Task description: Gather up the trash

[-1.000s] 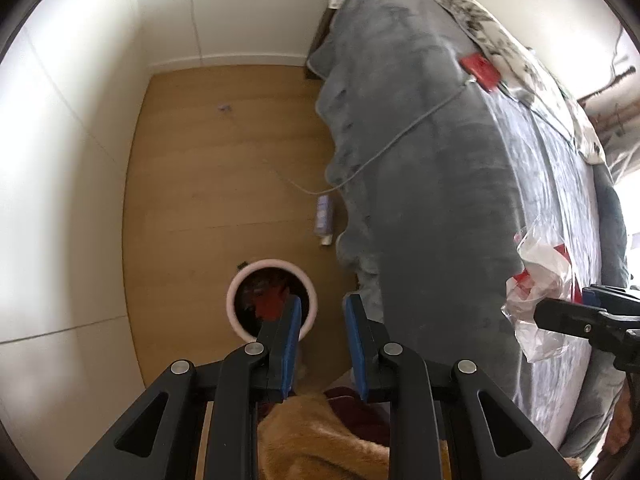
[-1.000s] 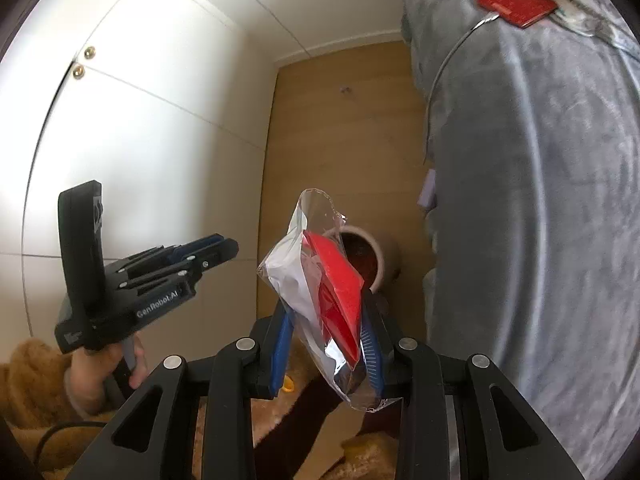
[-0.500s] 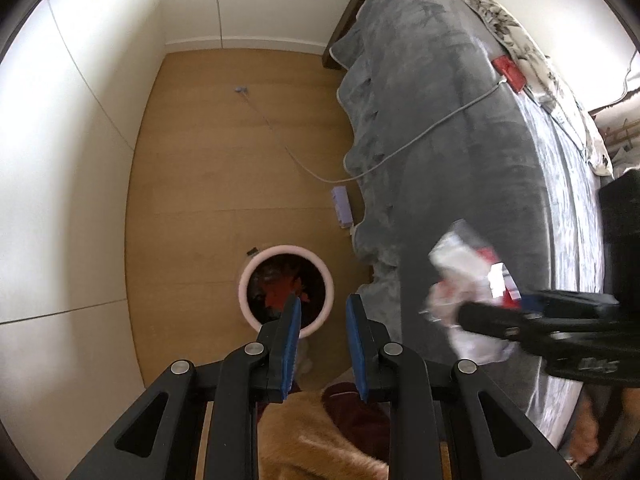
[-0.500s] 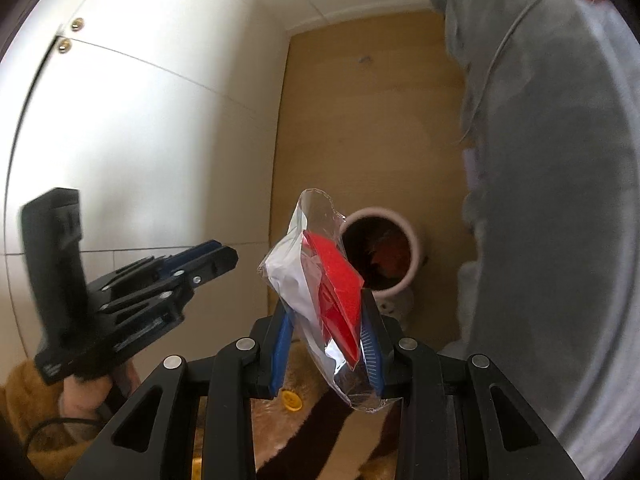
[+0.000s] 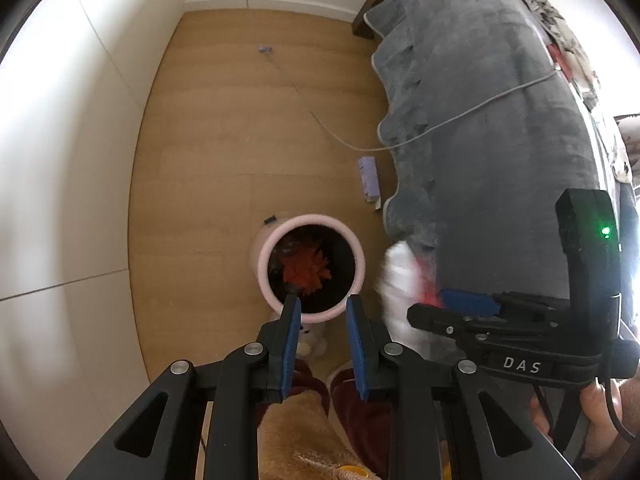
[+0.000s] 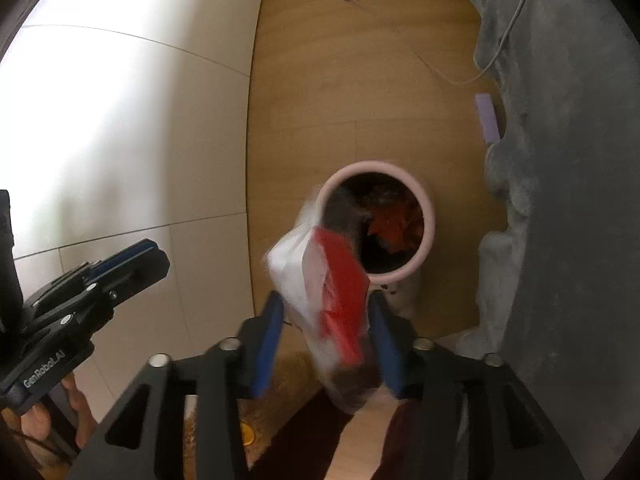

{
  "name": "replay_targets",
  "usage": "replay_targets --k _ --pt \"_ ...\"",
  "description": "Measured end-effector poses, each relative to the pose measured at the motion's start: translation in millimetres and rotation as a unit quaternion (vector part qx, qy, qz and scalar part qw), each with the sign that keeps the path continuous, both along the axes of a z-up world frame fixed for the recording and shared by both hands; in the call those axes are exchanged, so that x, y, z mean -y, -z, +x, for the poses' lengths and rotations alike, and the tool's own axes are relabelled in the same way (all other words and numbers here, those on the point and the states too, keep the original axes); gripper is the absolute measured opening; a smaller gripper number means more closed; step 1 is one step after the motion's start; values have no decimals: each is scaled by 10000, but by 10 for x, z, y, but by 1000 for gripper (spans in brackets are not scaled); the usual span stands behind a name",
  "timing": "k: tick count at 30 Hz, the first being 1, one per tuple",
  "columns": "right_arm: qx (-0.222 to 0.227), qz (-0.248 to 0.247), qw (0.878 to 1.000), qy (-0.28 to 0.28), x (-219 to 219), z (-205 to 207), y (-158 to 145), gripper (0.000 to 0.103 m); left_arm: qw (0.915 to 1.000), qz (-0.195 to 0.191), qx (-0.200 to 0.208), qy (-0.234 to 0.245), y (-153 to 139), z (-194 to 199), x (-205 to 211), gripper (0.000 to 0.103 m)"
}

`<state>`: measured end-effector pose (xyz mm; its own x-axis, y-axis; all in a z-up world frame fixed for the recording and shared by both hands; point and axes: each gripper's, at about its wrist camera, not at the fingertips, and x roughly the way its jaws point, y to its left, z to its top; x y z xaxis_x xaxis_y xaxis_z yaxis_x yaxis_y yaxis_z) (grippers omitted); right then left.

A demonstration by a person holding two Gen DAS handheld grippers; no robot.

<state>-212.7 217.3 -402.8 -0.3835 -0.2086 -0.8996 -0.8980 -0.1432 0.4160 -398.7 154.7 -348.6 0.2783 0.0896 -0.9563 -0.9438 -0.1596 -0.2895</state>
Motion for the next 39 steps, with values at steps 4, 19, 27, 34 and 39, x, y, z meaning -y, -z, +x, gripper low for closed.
replay_targets --k 4,19,27,34,39 --pt "63 43 10000 -9 6 -55 1 61 10000 -70 -3 -40 53 -35 3 26" --pt "86 235 9989 395 -23 163 -39 61 10000 -26 -14 -20 121 26 -94 67" --pt "257 618 9959 604 -561 306 132 67 9998 75 -113 -117 423 87 -276 73" --pt "792 1012 9905 494 -1267 227 859 67 9981 194 392 -438 1016 79 -479 73" --pt "1254 1077 9858 291 -1571 167 1670 67 9950 243 517 -821 1387 61 -501 73"
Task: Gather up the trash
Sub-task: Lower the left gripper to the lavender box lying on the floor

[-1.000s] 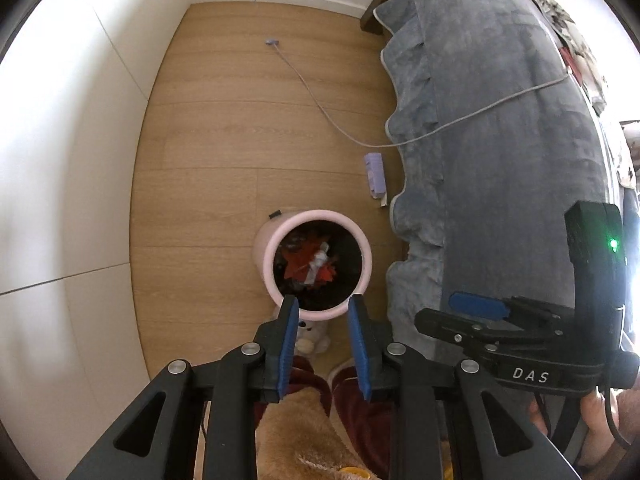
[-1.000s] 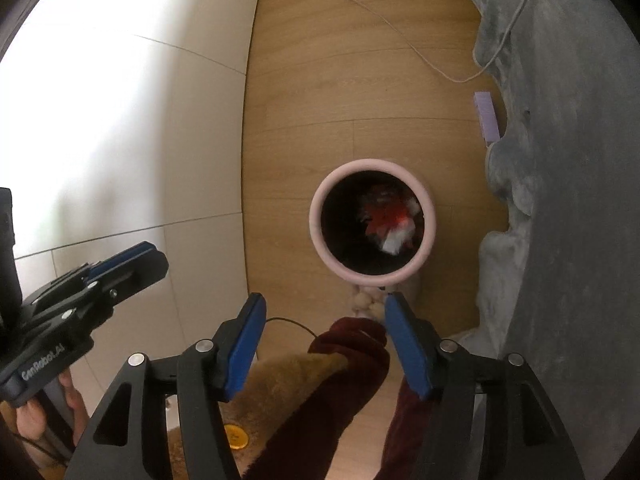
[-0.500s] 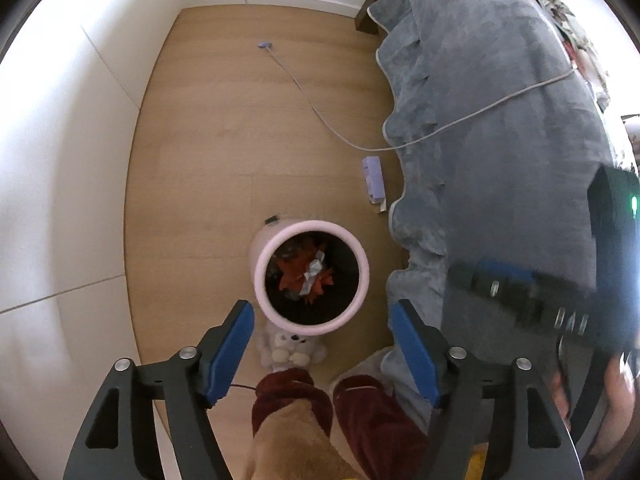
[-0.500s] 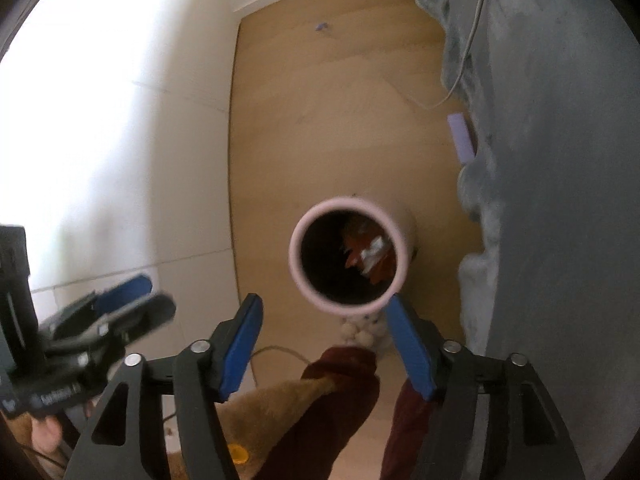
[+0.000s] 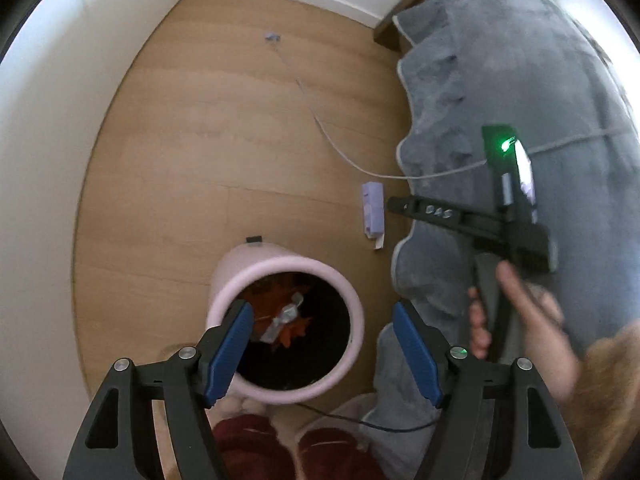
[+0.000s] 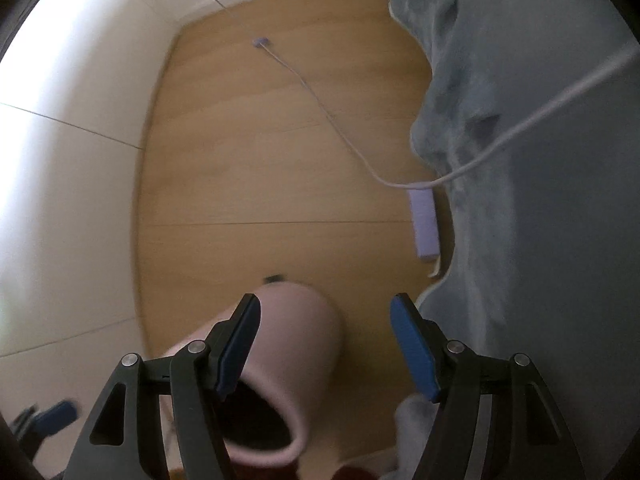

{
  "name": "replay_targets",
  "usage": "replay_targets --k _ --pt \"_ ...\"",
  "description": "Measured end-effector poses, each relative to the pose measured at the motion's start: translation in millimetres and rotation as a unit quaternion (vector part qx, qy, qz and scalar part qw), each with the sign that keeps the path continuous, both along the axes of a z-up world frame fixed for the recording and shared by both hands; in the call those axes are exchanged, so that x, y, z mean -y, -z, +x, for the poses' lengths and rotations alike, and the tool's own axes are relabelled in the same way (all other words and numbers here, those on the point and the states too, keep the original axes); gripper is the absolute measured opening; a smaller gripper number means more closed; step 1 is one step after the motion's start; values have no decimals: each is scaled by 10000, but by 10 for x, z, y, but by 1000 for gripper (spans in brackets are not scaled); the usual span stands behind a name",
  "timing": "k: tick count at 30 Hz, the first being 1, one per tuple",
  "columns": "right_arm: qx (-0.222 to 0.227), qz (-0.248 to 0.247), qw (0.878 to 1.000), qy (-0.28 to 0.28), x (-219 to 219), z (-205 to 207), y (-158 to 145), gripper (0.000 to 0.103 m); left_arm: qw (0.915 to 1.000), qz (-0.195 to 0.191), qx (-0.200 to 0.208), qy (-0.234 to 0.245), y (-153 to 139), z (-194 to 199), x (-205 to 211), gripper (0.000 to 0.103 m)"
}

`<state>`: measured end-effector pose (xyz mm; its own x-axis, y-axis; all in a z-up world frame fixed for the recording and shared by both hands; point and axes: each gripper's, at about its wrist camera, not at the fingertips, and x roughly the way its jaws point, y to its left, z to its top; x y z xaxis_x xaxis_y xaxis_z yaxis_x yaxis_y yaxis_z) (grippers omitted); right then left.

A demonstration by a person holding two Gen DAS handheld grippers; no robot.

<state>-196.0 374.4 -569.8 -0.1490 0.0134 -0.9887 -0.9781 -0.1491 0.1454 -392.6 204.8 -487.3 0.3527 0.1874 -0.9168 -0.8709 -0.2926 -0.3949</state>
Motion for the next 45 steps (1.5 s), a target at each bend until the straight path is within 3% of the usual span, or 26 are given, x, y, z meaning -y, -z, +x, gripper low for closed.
replay_targets --k 4,8,11,15,18,22,25,27,28,30,31,34,37,41,45 --pt "150 -88 9997 166 -28 103 408 67 9995 -103 -170 -258 216 -7 -54 73" --pt "188 -136 9993 299 56 188 464 67 9987 -38 -418 -273 272 -17 -251 73" --pt "93 -24 9990 445 257 211 269 67 9986 68 -421 -304 279 -73 -527 73" --pt "-69 218 9991 344 584 175 -124 66 9993 115 -342 23 235 -21 -858 73" --pt "-131 408 9981 431 773 229 -401 66 9968 113 -432 659 244 242 -1090 73" --pt "-157 477 9966 652 1008 417 -569 67 9965 42 -248 801 393 567 -1332 73" --pt "-145 631 9969 445 1092 401 -567 67 9986 -145 -13 512 655 778 -1524 73" --pt "-121 711 9969 308 1130 367 -547 67 9984 -389 -82 410 901 960 -1692 74" --pt "-75 748 9967 293 1148 371 -534 67 9974 -489 -140 517 1006 1060 -1766 74" --pt "149 756 9961 427 1195 423 -498 53 9927 -711 -478 846 1257 1299 -1910 74" --pt "191 754 9957 500 1228 452 -485 51 9910 -795 -524 938 1370 1391 -1953 74" --pt "195 723 9963 428 1320 411 -408 56 9874 -1146 -340 1040 1755 1601 -2061 75" --pt "109 489 9961 720 1440 473 -275 57 9833 -1345 -368 1168 2142 1750 -2171 75" --pt "29 324 9963 798 1601 566 -209 57 9840 -1557 -274 827 2594 1832 -2294 76" --pt "-134 280 9961 830 1602 585 -217 57 9822 -1726 -564 476 3007 1855 -2371 77"
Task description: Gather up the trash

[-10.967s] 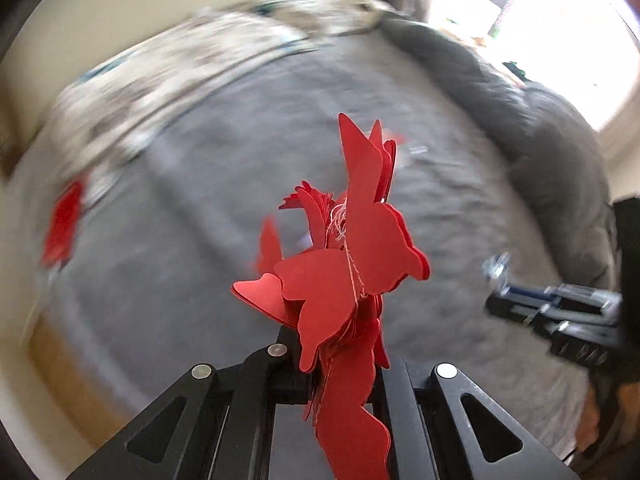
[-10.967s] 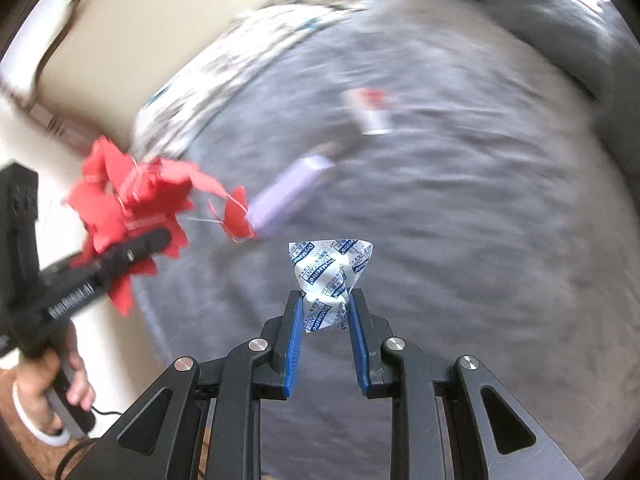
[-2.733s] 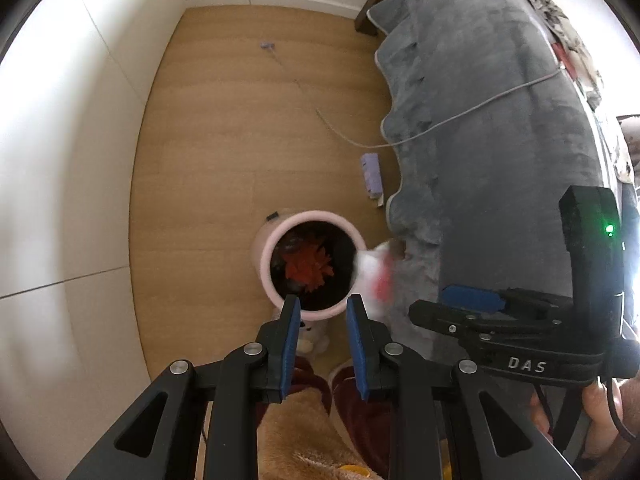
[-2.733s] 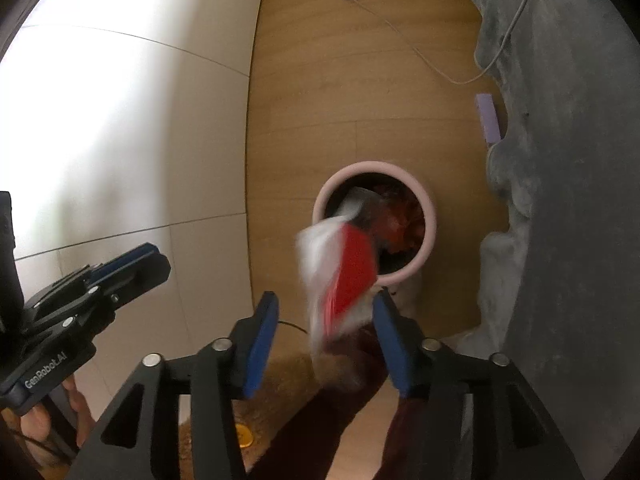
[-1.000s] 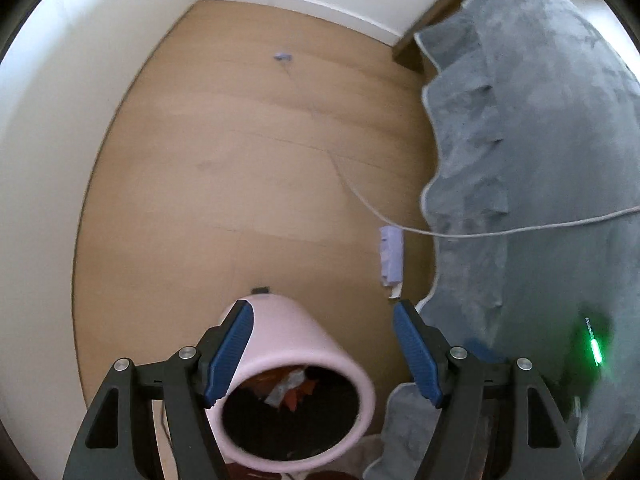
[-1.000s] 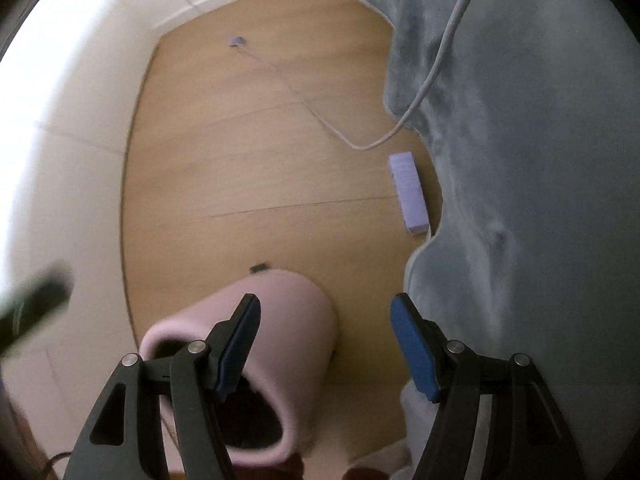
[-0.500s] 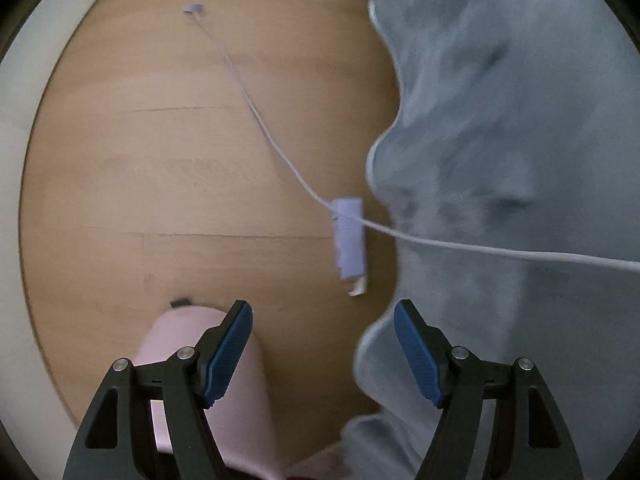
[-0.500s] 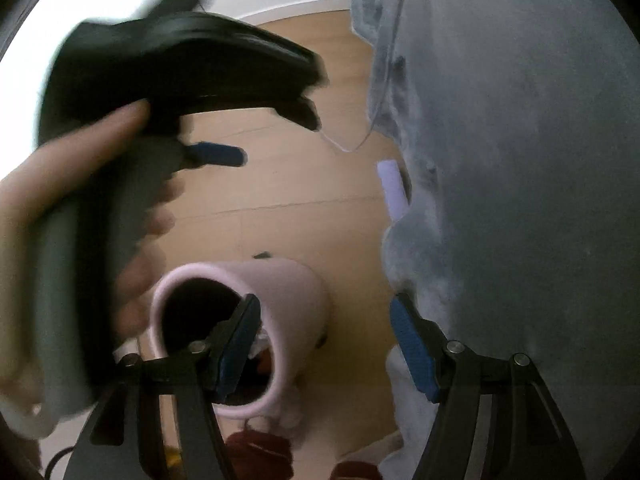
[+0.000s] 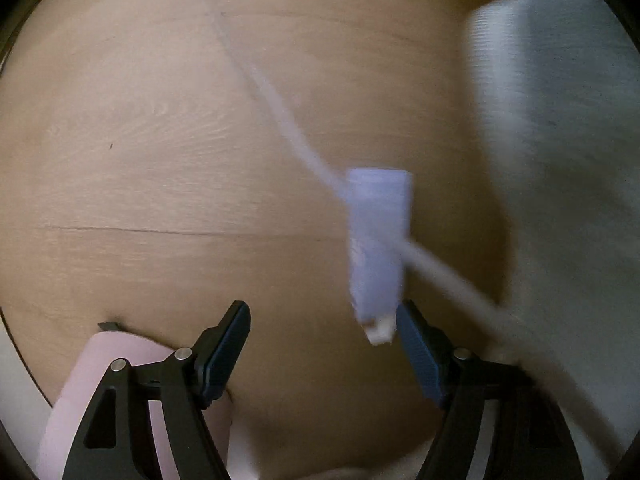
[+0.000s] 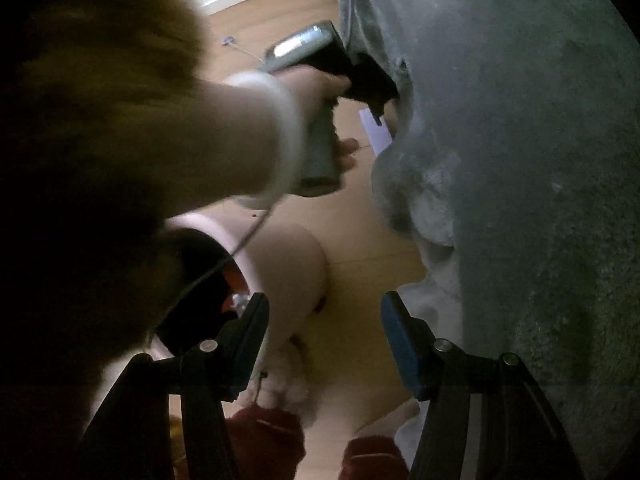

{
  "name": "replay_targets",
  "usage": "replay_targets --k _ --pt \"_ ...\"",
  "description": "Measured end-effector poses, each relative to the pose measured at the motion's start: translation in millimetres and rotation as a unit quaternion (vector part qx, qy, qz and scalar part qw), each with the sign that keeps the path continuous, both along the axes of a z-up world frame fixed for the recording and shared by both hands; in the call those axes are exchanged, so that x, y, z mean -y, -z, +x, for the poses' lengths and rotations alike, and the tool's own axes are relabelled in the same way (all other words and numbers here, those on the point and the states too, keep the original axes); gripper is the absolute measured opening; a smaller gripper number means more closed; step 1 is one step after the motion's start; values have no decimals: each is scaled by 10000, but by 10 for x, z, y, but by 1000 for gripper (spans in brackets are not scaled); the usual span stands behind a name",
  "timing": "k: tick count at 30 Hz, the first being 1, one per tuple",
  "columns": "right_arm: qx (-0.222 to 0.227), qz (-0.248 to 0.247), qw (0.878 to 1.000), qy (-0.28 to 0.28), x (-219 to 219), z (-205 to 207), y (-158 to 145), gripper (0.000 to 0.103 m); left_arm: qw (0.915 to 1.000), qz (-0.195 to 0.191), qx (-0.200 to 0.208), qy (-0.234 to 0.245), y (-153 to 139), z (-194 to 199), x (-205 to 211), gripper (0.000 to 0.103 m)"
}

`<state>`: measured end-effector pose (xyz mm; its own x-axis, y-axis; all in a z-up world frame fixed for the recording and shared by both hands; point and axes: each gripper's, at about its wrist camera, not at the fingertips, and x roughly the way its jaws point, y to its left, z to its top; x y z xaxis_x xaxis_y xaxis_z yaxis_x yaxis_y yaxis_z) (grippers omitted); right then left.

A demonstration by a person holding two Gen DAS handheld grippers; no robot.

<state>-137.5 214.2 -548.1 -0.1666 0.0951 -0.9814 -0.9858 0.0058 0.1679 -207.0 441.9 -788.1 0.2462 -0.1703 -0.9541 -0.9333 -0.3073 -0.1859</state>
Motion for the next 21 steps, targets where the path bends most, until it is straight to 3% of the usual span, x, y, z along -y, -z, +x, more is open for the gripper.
replay_targets --k 3,6,9,10,11,16,18,21 --pt "-159 -19 9998 113 -52 35 -21 57 9988 -169 -88 -453 256 -102 17 79" --pt "-189 -13 9998 71 -5 23 8 57 9988 -245 1 -431 410 -17 25 79" --pt "-187 -37 9998 58 0 35 24 57 9992 -71 -234 -306 450 57 11 86" --pt "-181 -51 9998 47 4 35 33 57 9987 2 -326 -396 460 39 16 99" --pt "-181 -75 9998 33 7 35 41 57 9978 28 -423 -509 491 23 17 103" --pt "-192 -131 9997 9 20 44 52 57 9959 447 -179 -764 533 -46 90 103" --pt "-173 -182 9997 -5 35 45 73 57 9963 487 -273 -658 517 -25 95 103" --pt "-203 -206 9996 -7 24 25 75 57 9958 409 -792 -193 434 62 40 103"
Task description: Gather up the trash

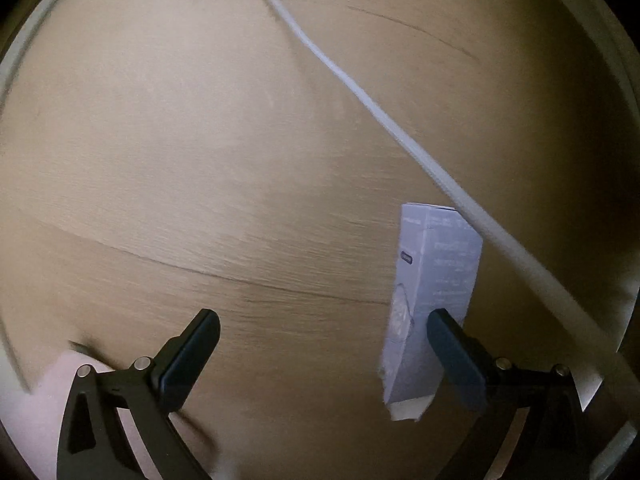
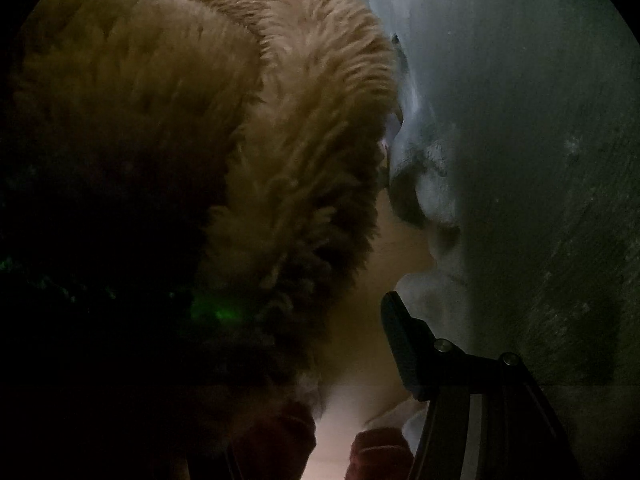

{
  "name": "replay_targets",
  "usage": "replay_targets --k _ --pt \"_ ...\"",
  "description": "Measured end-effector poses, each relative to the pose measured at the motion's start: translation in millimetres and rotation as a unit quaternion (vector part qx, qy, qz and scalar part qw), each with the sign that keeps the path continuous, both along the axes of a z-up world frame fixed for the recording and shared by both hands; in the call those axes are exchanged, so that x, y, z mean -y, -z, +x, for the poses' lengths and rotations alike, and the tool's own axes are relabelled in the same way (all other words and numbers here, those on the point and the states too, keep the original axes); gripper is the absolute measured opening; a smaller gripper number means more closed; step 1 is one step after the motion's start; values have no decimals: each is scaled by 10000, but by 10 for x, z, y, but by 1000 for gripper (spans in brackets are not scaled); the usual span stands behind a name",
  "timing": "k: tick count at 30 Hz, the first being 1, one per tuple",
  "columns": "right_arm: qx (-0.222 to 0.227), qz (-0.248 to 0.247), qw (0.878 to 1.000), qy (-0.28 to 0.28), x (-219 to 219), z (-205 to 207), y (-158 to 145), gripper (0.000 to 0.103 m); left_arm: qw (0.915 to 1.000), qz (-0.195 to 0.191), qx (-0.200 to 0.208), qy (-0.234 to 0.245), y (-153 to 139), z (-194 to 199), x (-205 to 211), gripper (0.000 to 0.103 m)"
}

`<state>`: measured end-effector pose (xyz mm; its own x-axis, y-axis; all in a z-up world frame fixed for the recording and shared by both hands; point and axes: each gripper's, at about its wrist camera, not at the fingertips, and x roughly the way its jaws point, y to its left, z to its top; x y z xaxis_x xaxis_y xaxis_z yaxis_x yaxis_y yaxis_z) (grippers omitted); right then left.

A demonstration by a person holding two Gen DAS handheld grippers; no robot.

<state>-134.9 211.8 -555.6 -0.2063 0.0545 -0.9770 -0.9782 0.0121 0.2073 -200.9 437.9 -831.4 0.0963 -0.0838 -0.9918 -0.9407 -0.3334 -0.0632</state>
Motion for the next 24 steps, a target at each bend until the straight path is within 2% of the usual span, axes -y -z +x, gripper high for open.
replay_targets --k 1,2,4,6,10,12,14,15,17,19,22,24 --pt "-32 -6 10000 1 -21 -13 8 57 9998 -37 -23 192 -22 34 -23 96" --pt "-67 -15 10000 10 -108 -46 37 57 9997 -4 176 151 -37 32 -34 79" --pt "-95 -21 10000 16 -119 -30 32 57 9960 78 840 -287 -79 -46 -54 64" --pt "-115 -45 9999 16 -122 -23 39 57 9932 -50 1056 -481 -51 -81 -45 64" --pt "-146 -110 9998 39 -158 2 56 58 9873 -269 1472 -539 167 -61 -32 64" --pt "-139 -112 9998 21 -179 18 50 58 9869 -265 1490 -562 221 -64 -9 72" --pt "-132 -119 9998 23 -201 6 40 58 9928 -203 1107 -405 233 -58 -2 95" --pt "-131 -122 9998 22 -188 -18 33 58 9959 -190 877 -128 223 -17 -10 97" --pt "-132 -132 9998 23 -182 -41 37 58 9979 -58 464 448 150 40 -56 97" --pt "-140 -132 9998 27 -181 -41 34 58 9982 -79 194 558 108 21 -88 97" --pt "-160 -126 9998 56 -199 -141 41 58 9994 -317 -30 102 127 -264 -90 89" --pt "-164 -131 9998 73 -236 -166 46 58 9989 -346 192 -246 122 -455 -50 86"
